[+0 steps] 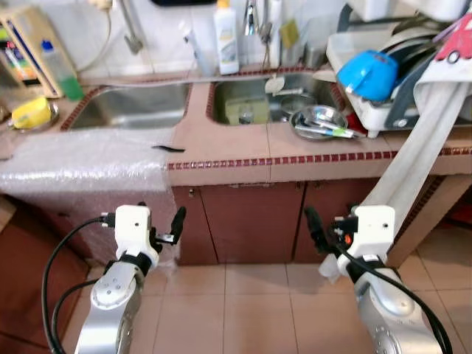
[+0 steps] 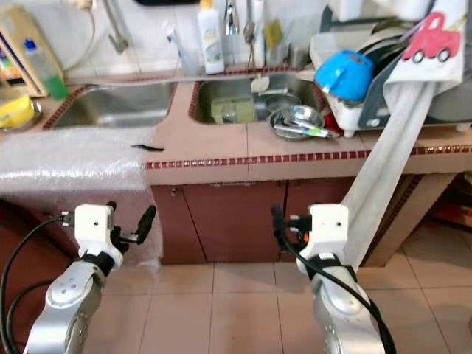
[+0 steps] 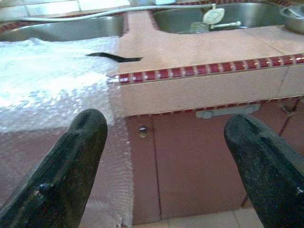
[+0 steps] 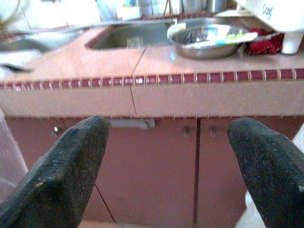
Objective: Kitchen organization
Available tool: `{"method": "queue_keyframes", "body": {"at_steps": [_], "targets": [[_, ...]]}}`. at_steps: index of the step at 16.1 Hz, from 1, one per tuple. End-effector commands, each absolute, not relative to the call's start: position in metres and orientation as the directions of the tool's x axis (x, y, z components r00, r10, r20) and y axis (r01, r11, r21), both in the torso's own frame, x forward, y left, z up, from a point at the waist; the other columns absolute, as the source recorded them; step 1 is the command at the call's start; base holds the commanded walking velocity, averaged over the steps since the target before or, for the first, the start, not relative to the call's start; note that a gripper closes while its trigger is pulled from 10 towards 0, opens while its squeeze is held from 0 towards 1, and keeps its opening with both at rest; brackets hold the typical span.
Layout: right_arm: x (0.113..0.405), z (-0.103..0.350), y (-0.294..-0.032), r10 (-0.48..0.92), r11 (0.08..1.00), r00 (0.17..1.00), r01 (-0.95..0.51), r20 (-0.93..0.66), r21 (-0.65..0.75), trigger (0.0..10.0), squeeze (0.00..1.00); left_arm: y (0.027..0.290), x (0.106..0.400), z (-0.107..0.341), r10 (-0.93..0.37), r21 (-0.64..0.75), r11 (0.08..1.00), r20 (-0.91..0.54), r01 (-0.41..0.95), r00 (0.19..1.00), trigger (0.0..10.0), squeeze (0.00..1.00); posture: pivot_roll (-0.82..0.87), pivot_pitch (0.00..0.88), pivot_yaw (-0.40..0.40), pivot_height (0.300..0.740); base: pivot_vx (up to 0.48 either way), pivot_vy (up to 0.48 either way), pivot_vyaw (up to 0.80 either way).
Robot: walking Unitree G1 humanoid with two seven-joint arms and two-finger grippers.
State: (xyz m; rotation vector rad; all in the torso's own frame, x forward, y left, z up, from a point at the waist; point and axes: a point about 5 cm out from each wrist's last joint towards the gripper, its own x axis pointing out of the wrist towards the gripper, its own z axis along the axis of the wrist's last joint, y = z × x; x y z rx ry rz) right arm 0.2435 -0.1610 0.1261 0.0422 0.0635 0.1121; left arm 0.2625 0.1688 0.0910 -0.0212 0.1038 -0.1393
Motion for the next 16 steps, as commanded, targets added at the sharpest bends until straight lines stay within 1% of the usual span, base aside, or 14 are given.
{"method": "queue_keyframes", "body": {"at_steps": [1,5,16], "targets": [[0.2443,0.1318,-0.1617,0.103,0.993,0.994,-0.100,-0.043,0.058,10.0,0.00,0.1714,0.2619,0.0901,-0.125,-0.034,0.992,-0.117,0.122,0.985,10.0,0.00,-0.01,0.000,0.112,0.740,0.000,0.000,0.00],[0.2468,0.1400,-0.1600,0.095,0.994,0.995,-0.094,-0.014,0.061,10.0,0.00,0.1727,0.2638,0.0873,-0.117,-0.054,0.992,-0.138,0.111,0.984,10.0,0.00,-0.02,0.000,0.109,0.740,0.000,0.000,0.00],[0.2471,0.1396,-0.1580,0.089,0.995,0.996,-0.087,-0.022,0.058,10.0,0.00,0.1802,0.2651,0.0832,-0.104,-0.043,0.994,-0.178,0.098,0.979,10.0,0.00,-0.01,0.000,0.117,0.740,0.000,0.365,0.00]]}}
